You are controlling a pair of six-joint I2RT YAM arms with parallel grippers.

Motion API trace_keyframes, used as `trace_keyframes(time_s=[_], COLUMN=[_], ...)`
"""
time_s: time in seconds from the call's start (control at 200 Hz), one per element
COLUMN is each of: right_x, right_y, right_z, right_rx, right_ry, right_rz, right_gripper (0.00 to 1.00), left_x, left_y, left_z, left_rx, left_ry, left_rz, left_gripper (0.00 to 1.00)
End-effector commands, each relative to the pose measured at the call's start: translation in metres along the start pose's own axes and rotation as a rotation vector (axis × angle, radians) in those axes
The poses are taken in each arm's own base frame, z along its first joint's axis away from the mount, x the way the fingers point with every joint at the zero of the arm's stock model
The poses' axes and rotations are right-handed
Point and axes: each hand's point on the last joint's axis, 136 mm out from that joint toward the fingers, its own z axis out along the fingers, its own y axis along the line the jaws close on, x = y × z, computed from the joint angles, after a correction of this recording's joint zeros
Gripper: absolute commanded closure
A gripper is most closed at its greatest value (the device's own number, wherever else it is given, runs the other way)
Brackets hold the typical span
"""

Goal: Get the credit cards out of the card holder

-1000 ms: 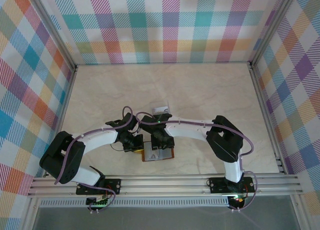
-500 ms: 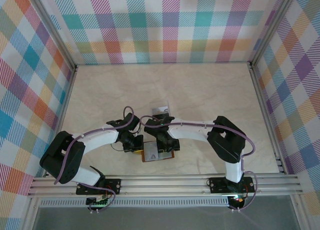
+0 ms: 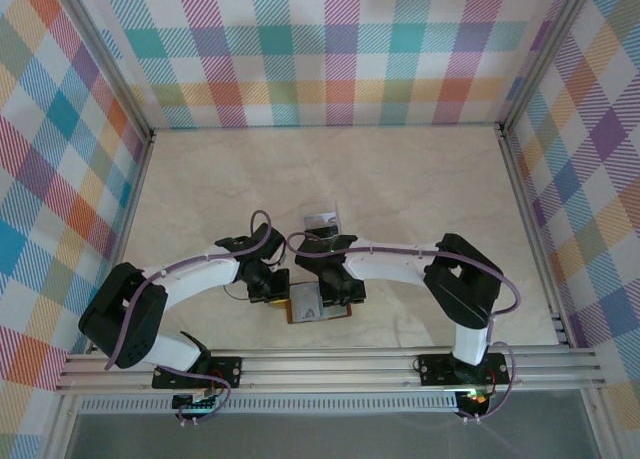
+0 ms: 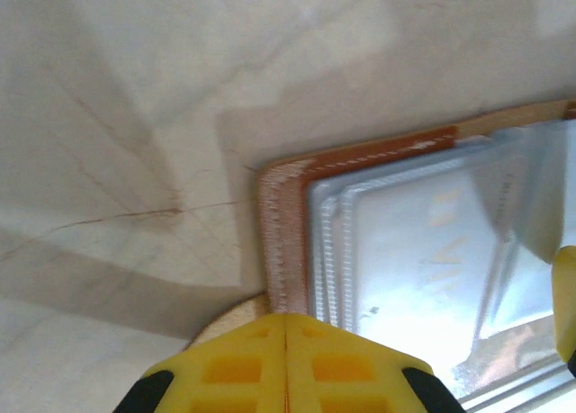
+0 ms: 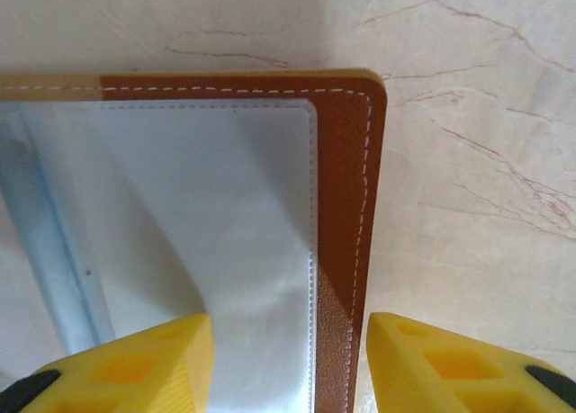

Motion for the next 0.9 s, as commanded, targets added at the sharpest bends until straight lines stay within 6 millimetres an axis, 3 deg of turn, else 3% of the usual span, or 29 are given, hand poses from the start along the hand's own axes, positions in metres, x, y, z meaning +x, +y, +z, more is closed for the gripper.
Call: trace_keyframes(time_s=[0.0, 0.27, 0.42, 0.675, 0.895], right_x=[-0.003, -0.009, -0.01, -0.012, -0.011], right_y=[0.002, 0.02, 0.042, 0.073, 0.075], right_z=[-0.02, -0.037, -0.035, -0.027, -0.012], right_rx=[-0.051, -0.15, -0.297, -0.522, -0.535], right_ry=[-0.027, -0.044, -0.003, 0.077, 0.107], right_rz=[0.008, -0.013, -0.008, 0.023, 0.042], right_gripper=[0.51, 0.56, 0.71, 0.8, 0.83], left_x=[0.0, 0.004, 0.007, 0.011, 0.015], left_y=[-0.013, -0.03, -0.032, -0.02, -0.008], left_z=[-0.01, -0.006, 0.002, 0.015, 0.021], left_rx=[0.014, 0.035, 0.016, -0.045, -0.094], left_ry=[-0.013, -0.006, 0.001, 0.014, 0.028], left_rz=[0.004, 0.021, 0.03, 0.031, 0.035], left_gripper=[0.92, 0.92, 0.93, 0.95, 0.96])
